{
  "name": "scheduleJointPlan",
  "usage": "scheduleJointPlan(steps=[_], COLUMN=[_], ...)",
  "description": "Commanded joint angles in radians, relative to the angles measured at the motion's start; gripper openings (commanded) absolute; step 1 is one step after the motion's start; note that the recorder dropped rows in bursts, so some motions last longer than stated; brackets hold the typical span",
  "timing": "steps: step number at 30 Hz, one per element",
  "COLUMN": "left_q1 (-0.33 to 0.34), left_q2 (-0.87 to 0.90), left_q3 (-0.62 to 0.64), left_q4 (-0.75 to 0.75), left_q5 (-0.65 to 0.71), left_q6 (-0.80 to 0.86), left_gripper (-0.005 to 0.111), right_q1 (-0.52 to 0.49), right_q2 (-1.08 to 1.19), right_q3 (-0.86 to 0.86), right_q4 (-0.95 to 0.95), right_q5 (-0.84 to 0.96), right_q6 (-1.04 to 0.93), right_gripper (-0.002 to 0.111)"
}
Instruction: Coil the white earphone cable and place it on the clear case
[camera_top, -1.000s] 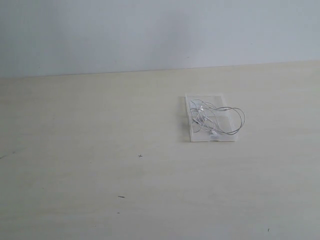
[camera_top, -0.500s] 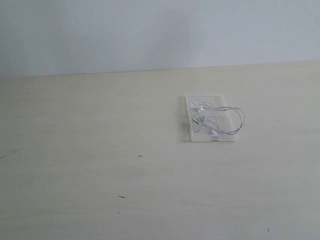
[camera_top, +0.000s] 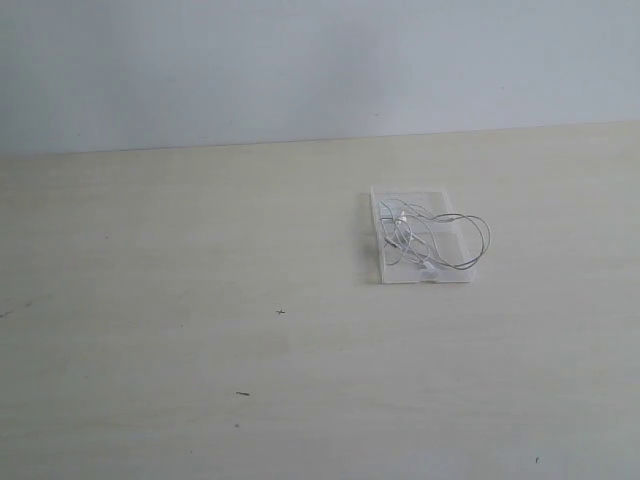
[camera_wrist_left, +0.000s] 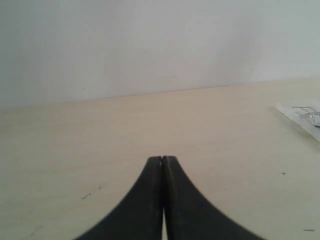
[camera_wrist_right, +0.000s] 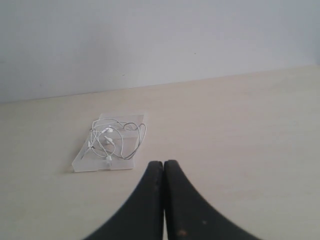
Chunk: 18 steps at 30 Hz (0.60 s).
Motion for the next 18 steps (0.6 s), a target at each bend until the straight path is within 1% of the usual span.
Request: scheduleJointPlan(steps=[1, 3, 6, 10, 14, 18], left_q1=[0.004, 0.01, 0.063, 0.143, 0.152, 0.152], left_q2=[-0.004, -0.004, -0.004, -0.004, -0.004, -0.004], left_q3=[0.002, 0.002, 0.002, 0.002, 0.002, 0.002], left_q4=[0.004, 0.004, 0.054, 0.054, 0.054, 0.047], left_q5=[0.038, 0.06, 0.092, 0.096, 0.14, 0.141], left_q6=[0.005, 0.005, 0.009, 0.018, 0.02, 0.016], left_gripper=[0.0, 0.0, 0.0, 0.0, 0.0, 0.0], right_q1=[-0.005, -0.005, -0.005, -0.005, -0.005, -0.005], right_q2=[-0.006, -0.006, -0.006, -0.006, -0.006, -0.006], right_q3=[0.005, 0.005, 0.005, 0.005, 0.005, 0.005], right_q4=[-0.004, -0.004, -0.004, -0.004, -0.004, -0.004], right_q5=[-0.008, -0.008, -0.008, -0.008, -0.008, -0.008], right_q6=[-0.008, -0.008, -0.008, -0.008, -0.008, -0.008], right_gripper=[0.0, 0.0, 0.0, 0.0, 0.0, 0.0])
